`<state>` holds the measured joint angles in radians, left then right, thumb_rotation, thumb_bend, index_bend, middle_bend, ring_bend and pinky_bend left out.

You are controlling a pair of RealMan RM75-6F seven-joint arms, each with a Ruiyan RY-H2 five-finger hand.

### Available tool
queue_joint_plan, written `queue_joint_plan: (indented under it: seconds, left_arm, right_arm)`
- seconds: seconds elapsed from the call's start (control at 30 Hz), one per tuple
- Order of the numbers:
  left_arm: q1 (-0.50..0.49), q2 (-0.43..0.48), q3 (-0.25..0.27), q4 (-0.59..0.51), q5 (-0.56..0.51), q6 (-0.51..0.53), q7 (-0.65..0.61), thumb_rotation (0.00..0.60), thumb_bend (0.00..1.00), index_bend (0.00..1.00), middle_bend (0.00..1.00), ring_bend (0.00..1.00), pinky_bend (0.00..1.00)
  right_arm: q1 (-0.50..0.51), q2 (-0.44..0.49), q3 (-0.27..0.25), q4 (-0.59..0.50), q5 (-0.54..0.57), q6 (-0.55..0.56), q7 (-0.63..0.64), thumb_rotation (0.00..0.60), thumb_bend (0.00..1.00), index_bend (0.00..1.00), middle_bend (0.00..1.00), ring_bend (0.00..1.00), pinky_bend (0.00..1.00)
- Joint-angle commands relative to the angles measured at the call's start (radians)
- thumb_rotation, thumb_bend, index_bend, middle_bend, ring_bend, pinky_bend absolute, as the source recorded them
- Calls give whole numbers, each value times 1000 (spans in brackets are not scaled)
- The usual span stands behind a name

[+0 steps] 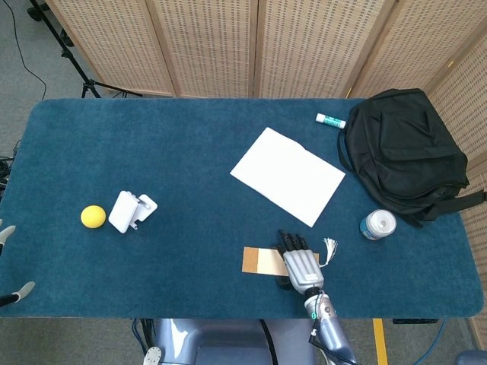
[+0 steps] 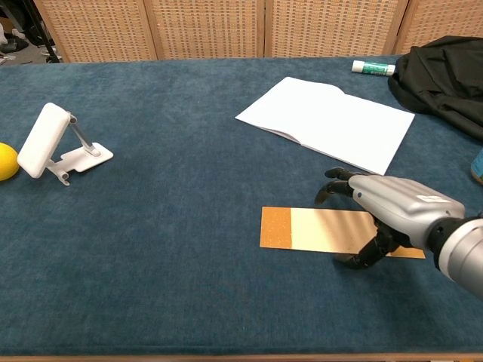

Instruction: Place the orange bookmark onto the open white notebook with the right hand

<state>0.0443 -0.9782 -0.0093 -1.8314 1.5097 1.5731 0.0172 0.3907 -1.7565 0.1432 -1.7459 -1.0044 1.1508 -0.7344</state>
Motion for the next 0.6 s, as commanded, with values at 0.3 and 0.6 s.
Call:
queue_joint_plan:
  seconds: [0.3,0.6]
  left_arm:
    - [-1,-2,-2,-3,-6,-1,7,600,0,0,0,0,0]
    - [1,-5,-2,-3,-6,4,11,600,0,0,0,0,0]
  right_arm:
    - [24,1,7,16,35,16,8,600,311,225,0,0,0]
    - [28,-1,-28,33,13,23,32,600,311,235,0,0,0]
